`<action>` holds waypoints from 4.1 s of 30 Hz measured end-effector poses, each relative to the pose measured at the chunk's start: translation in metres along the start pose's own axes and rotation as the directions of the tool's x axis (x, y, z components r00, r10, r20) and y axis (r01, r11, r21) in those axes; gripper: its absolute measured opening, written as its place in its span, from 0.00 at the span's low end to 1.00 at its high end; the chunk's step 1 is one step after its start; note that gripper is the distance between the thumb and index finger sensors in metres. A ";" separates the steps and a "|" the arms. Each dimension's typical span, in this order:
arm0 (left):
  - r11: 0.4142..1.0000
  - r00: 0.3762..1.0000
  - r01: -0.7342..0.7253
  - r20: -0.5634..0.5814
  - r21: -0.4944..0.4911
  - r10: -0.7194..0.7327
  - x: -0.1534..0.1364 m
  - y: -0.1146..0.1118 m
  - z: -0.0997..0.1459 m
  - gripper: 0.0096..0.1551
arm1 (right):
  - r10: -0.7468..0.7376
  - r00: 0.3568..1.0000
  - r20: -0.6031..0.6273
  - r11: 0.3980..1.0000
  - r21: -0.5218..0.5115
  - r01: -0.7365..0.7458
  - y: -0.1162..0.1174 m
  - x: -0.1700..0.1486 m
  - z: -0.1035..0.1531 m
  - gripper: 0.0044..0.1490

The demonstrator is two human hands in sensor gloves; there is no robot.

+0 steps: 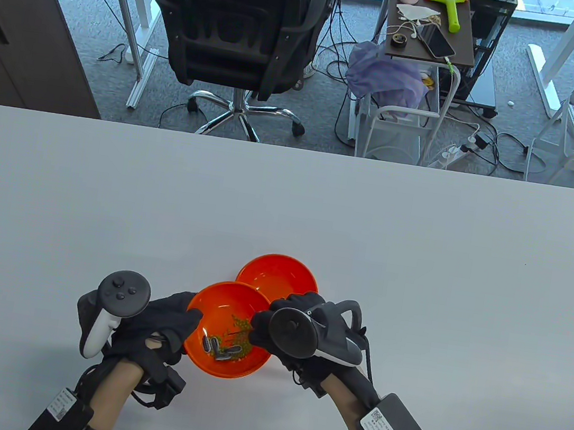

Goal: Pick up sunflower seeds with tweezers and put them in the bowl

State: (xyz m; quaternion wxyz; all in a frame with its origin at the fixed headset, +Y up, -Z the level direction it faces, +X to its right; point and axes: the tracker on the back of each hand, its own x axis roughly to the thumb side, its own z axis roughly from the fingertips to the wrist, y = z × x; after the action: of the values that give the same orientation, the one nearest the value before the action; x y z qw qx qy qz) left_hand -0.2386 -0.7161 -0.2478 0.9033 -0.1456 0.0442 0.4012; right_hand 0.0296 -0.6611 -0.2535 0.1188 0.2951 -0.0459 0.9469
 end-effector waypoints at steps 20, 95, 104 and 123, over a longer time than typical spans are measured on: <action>1.000 1.000 -0.007 0.002 0.001 0.007 -0.001 0.001 0.000 0.26 | 0.059 0.997 0.049 0.997 0.056 -0.062 0.006 0.008 0.000 0.24; 1.000 1.000 -0.001 -0.011 0.021 0.002 -0.002 0.002 -0.001 0.26 | -0.044 0.986 -0.161 0.997 -0.069 0.034 0.009 0.013 0.001 0.26; 1.000 1.000 -0.002 -0.007 0.016 0.002 -0.002 0.002 -0.001 0.26 | -0.016 0.988 -0.152 1.000 -0.016 0.013 0.014 0.022 0.002 0.25; 1.000 1.000 -0.006 -0.004 0.011 0.006 -0.002 0.002 -0.001 0.26 | -0.060 0.987 -0.151 0.986 -0.162 0.035 -0.001 0.016 0.006 0.22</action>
State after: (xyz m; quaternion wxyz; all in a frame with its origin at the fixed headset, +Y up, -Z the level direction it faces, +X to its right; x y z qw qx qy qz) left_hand -0.2414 -0.7170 -0.2485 0.9028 -0.1413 0.0487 0.4034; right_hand 0.0203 -0.6581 -0.2390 0.1678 0.2108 -0.1047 0.9573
